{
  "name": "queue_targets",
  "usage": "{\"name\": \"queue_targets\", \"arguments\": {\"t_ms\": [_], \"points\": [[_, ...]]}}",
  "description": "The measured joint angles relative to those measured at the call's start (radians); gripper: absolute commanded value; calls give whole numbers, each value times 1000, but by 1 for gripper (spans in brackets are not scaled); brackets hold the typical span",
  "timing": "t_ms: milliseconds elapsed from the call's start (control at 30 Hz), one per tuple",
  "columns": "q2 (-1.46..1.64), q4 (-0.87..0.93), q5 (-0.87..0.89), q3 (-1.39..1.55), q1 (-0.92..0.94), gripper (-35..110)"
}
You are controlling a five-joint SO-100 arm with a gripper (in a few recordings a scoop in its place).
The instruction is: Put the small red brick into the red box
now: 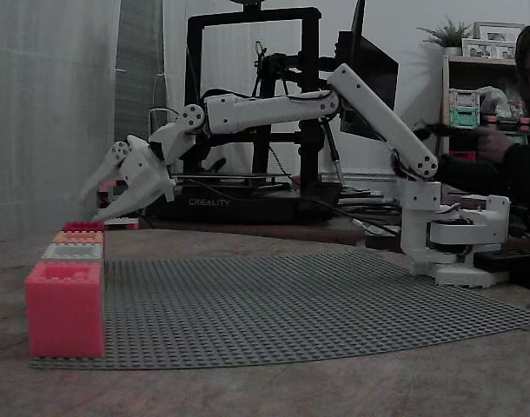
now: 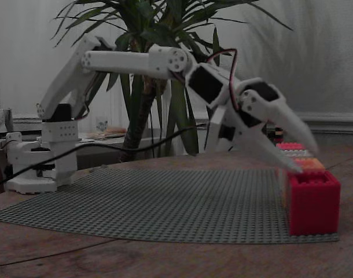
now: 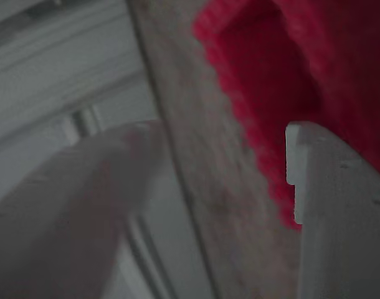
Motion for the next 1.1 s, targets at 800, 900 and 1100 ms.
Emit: {"name": "queue_targets", "arguments": {"t_ms": [800,900,1100], "points": [[1839,538,-192,1740,-233,0],[1990,560,-175,1830,-244,0],[2223,624,-167,1968,-273,0]]}}
